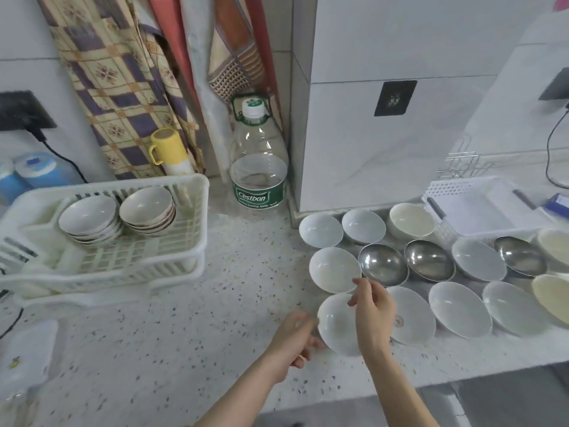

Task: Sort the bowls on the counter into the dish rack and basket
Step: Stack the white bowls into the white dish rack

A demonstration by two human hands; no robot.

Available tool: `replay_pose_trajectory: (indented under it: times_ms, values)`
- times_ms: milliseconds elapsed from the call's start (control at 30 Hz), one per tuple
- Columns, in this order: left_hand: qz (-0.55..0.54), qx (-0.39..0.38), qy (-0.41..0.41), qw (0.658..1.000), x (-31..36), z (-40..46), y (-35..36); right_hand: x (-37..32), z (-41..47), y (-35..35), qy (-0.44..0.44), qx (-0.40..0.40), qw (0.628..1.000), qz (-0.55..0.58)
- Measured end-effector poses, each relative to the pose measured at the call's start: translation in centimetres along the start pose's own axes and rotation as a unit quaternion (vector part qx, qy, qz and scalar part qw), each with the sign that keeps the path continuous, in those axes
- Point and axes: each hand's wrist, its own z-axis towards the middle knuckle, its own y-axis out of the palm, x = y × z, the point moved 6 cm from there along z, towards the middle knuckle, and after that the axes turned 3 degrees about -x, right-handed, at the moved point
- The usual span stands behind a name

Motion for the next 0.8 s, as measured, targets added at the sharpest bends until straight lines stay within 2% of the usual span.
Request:
replay_pose_trajectory:
  times_ms: [233,467,633,800]
  values:
    - [0.020,-0.009,-0.022,1.000,-1.2,0.5,3.5,6.4,-1.7,-5.6,0.087,0.060,0.994,0.027]
    - [-0.025,0.010,-0.029,0.999,-1.6,1.1,3.9,10.8,-1.3,-6.9,0.264,0.030,0.960,0.089]
    - [-0.038,0.025,-0.019,0.999,-1.7,0.8,3.0,11.6,-1.2,-7.2,0.293,0.039,0.951,0.090]
    - [-0.055,0.020,-0.006,0.998,-1.3,0.0,2.0,11.6,-1.7,-7.8,0.283,0.109,0.948,0.100]
